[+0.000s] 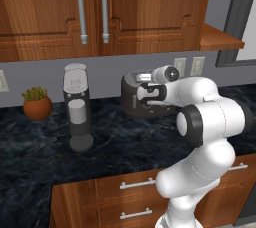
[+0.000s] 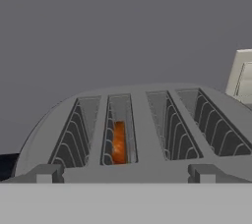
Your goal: Start the toaster. Once the lever pops up, take the bread to the plate on the dining counter.
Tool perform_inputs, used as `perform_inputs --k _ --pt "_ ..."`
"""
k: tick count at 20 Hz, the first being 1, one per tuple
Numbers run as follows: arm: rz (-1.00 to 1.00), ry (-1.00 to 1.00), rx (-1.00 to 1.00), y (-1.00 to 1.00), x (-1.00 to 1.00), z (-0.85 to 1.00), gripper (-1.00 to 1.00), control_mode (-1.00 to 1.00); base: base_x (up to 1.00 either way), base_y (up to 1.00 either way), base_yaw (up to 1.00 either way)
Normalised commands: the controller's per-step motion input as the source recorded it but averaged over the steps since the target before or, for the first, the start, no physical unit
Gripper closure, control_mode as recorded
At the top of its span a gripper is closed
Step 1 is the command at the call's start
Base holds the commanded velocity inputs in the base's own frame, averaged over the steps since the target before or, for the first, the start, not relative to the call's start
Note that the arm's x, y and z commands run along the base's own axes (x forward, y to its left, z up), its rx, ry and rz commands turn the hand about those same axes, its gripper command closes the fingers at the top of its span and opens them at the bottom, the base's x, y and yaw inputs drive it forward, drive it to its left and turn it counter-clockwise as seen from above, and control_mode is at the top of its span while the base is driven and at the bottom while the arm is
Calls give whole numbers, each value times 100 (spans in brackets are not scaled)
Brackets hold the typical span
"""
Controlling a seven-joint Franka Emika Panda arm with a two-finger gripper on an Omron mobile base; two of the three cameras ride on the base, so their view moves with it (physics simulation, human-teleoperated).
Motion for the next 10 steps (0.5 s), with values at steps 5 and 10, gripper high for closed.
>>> perform_inputs --k 5,10 --pt "0 0 0 0 0 0 -100 -100 0 0 0" --pt "0 0 0 0 4 0 -100 -100 0 0 0"
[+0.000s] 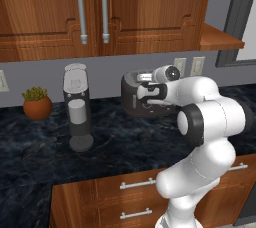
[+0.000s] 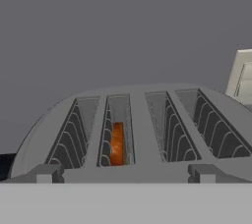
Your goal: Start the toaster. Once the lever pops up, take the bread to the plate on the dining counter.
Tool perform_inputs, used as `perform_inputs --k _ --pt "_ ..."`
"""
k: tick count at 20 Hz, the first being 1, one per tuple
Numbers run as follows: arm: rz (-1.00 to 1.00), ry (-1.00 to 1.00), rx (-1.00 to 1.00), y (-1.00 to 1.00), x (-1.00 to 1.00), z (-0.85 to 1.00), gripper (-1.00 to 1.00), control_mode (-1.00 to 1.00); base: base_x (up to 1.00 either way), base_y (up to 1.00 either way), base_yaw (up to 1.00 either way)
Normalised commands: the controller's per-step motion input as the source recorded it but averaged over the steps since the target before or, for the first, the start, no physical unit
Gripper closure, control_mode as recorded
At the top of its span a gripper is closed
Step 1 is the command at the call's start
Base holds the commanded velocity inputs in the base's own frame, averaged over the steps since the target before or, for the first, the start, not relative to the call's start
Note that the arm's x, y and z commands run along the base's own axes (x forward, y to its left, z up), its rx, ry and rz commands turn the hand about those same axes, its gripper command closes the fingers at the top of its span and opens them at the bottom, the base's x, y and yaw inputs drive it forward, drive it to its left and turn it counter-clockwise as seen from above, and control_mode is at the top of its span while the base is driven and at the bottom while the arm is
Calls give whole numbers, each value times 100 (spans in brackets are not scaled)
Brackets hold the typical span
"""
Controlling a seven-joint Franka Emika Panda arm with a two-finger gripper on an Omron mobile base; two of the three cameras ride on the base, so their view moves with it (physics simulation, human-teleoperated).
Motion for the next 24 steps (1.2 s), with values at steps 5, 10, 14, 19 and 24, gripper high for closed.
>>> perform_inputs --k 5,10,14,19,24 --pt "0 0 0 1 7 0 -100 -100 0 0 0" --pt "0 0 0 6 2 0 -100 -100 0 0 0" --pt "0 0 0 9 0 0 -100 -100 0 0 0" --pt "0 0 0 7 0 0 -100 -100 0 0 0" --pt "0 0 0 4 0 0 -100 -100 0 0 0"
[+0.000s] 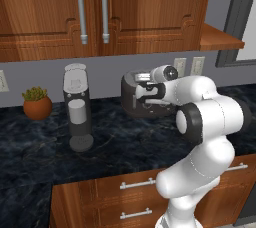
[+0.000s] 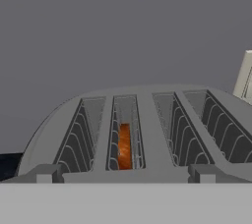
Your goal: Start the toaster. Once the lever pops up, take the bread to the plate on the dining counter.
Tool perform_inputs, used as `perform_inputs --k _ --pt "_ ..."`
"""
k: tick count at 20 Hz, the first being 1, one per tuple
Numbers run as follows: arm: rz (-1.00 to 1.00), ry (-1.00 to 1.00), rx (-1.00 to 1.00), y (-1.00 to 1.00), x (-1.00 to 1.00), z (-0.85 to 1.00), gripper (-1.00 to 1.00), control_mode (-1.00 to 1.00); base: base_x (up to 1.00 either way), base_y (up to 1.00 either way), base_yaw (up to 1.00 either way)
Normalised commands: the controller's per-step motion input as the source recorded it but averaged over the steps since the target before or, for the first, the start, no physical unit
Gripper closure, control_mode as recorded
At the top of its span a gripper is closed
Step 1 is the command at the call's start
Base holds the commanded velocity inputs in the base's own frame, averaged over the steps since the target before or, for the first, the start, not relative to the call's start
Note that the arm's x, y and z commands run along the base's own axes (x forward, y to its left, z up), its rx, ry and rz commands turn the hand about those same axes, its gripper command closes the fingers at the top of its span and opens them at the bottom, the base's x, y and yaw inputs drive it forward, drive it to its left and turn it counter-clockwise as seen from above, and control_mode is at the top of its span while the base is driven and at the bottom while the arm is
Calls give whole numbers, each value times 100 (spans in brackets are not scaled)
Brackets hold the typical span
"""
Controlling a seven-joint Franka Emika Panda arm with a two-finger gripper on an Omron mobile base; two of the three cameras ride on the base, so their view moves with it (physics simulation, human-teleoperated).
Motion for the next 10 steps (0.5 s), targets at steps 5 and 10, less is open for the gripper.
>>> perform_inputs --k 5,10 --pt "0 0 0 0 0 0 -100 -100 0 0 0" --pt "0 0 0 0 0 0 -100 -100 0 0 0"
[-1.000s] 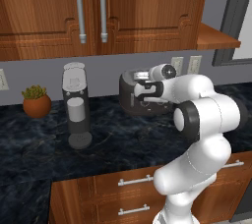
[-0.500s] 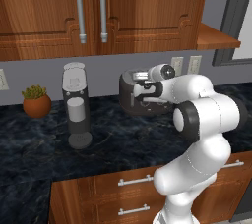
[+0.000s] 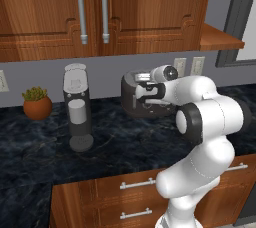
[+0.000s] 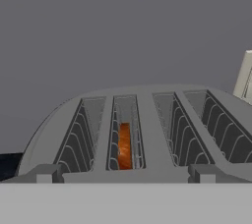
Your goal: Start the toaster. Once the lever pops up, take the bread to the plate on the dining counter.
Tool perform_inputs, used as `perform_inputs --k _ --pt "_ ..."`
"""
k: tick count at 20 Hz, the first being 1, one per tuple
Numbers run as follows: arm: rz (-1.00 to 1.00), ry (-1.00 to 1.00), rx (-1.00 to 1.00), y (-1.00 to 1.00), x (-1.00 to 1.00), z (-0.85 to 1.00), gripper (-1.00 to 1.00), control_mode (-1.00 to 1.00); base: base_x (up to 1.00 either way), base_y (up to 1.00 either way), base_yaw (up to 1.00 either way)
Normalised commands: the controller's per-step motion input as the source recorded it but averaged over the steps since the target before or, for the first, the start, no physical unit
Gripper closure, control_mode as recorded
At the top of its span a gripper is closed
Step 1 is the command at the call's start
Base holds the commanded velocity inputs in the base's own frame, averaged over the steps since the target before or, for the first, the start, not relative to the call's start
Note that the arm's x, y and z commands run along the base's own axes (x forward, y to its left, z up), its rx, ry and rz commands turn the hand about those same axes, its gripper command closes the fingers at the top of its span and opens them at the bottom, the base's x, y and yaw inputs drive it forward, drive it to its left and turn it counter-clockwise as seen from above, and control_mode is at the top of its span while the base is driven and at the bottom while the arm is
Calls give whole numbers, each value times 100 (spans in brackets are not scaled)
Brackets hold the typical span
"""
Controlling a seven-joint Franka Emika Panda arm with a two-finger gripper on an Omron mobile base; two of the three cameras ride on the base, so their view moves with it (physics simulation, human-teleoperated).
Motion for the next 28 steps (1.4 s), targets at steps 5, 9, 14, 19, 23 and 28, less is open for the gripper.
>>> perform_inputs --k 5,9,14,19,23,28 --pt "0 0 0 0 0 0 -100 -100 0 0 0" --pt "0 0 0 0 0 0 -100 -100 0 0 0" --pt "0 0 0 0 0 0 -100 -100 0 0 0" --pt "0 0 0 0 0 0 -100 -100 0 0 0" --pt "0 0 0 0 0 0 -100 -100 0 0 0" --pt "0 0 0 0 0 0 -100 -100 0 0 0"
